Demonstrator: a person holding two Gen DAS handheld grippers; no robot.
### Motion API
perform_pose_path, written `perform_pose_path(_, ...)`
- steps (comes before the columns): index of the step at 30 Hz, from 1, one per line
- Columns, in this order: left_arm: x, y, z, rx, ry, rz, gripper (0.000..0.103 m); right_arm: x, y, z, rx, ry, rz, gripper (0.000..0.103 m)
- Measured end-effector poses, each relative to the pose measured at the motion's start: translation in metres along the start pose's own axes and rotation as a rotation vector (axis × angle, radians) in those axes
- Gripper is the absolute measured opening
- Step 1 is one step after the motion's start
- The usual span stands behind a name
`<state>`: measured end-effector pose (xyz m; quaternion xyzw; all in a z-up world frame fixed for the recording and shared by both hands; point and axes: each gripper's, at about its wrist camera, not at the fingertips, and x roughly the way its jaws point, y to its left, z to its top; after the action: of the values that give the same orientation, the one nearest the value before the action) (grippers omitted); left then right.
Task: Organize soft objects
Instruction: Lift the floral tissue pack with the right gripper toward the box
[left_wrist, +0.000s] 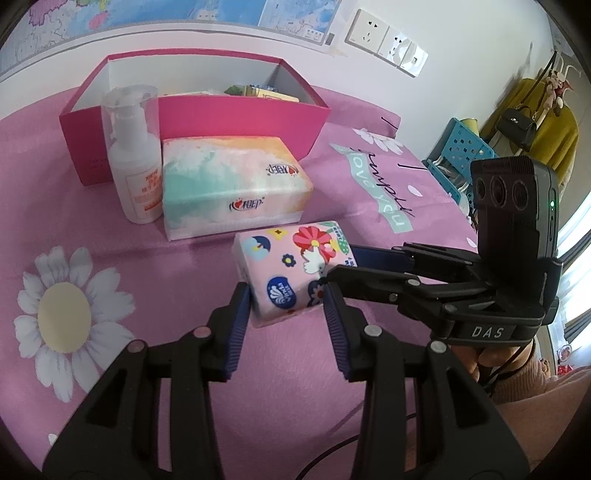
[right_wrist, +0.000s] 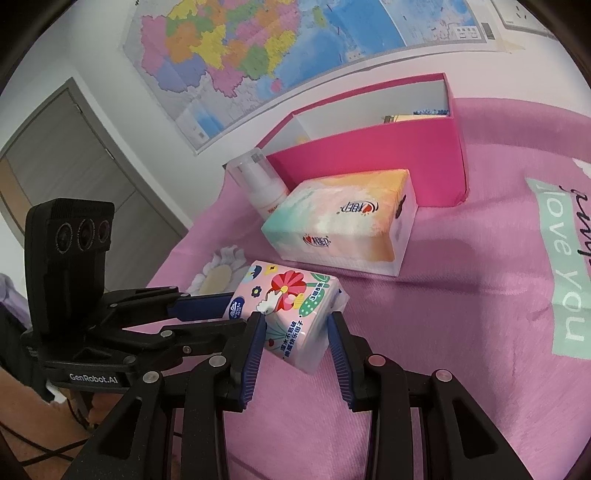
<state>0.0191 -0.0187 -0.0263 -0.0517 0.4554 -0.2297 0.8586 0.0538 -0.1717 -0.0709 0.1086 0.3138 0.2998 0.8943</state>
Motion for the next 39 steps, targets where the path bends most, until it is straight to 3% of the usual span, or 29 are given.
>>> perform_pose_path(39, -0.016, -0.007, 0.019, 0.048, -0.066, 0.004, 0.043, -0.019, 0.005, 0.027, -0.035, -0.08, 0.011, 0.036)
